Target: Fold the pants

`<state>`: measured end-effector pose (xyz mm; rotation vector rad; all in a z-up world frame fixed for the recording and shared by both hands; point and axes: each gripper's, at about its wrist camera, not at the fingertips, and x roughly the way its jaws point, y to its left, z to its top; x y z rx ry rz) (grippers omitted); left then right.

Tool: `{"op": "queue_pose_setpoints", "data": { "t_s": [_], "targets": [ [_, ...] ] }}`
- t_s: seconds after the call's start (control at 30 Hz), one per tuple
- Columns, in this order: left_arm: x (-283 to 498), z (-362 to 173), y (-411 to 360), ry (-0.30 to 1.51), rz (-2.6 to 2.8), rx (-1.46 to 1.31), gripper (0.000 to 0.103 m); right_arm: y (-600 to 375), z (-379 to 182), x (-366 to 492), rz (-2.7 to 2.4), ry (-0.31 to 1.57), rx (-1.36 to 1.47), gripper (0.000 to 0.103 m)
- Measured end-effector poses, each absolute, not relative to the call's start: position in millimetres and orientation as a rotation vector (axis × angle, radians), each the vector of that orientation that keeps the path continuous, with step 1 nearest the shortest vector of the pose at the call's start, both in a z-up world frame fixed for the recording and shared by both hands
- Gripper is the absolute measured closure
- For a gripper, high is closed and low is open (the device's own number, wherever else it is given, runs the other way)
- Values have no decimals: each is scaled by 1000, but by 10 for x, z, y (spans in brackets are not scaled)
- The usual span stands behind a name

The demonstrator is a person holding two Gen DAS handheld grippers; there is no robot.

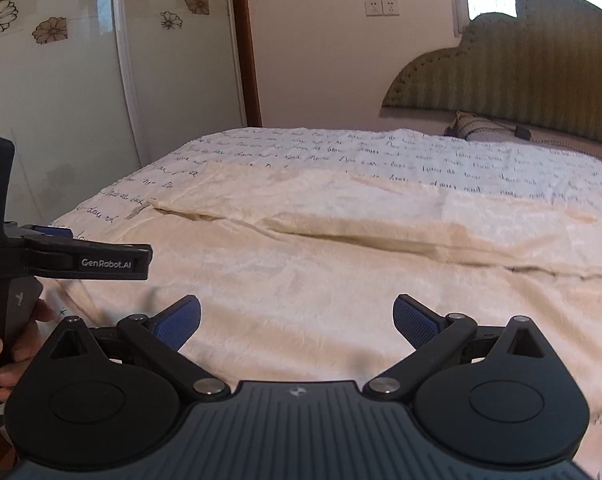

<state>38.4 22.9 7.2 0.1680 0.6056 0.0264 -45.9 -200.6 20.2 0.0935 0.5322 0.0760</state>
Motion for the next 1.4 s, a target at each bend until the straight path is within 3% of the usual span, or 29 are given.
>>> {"op": "queue_pose_setpoints", "data": {
  "t_s": [0.27, 0.47, 0.77, 0.8, 0.9, 0.93, 1.07, 1.17, 1.3, 1.4],
  "targets": [
    [907, 92, 261, 616, 46, 145, 1, -2215, 357, 272, 231, 399, 51, 0],
    [1322, 41, 209, 600, 85, 153, 1, -2364, 393, 1250, 321, 520, 67, 0],
    [1636, -428, 208, 636, 90, 225, 1, -2152, 111, 2483, 249, 616, -205, 1],
    [1646, -473, 214, 643, 86, 226, 0, -2142, 65, 2606, 252, 629, -213, 3],
    [1658, -539, 253, 650, 71, 207, 0, -2156, -69, 2977, 257, 673, -215, 29],
    [1662, -552, 265, 653, 68, 197, 0, -2183, -110, 3088, 275, 690, -210, 33],
    [1689, -593, 292, 664, 53, 169, 0, -2266, -258, 3404, 364, 746, -201, 36],
    [1689, -593, 317, 664, 45, 149, 0, -2296, -342, 3490, 441, 789, -168, 51],
    [1668, -537, 374, 645, 41, 109, 1, -2178, -306, 3281, 393, 692, -313, 86],
    [1595, -443, 459, 592, 65, 52, 1, -1986, -264, 2931, 359, 571, -476, 89]
  ]
}}
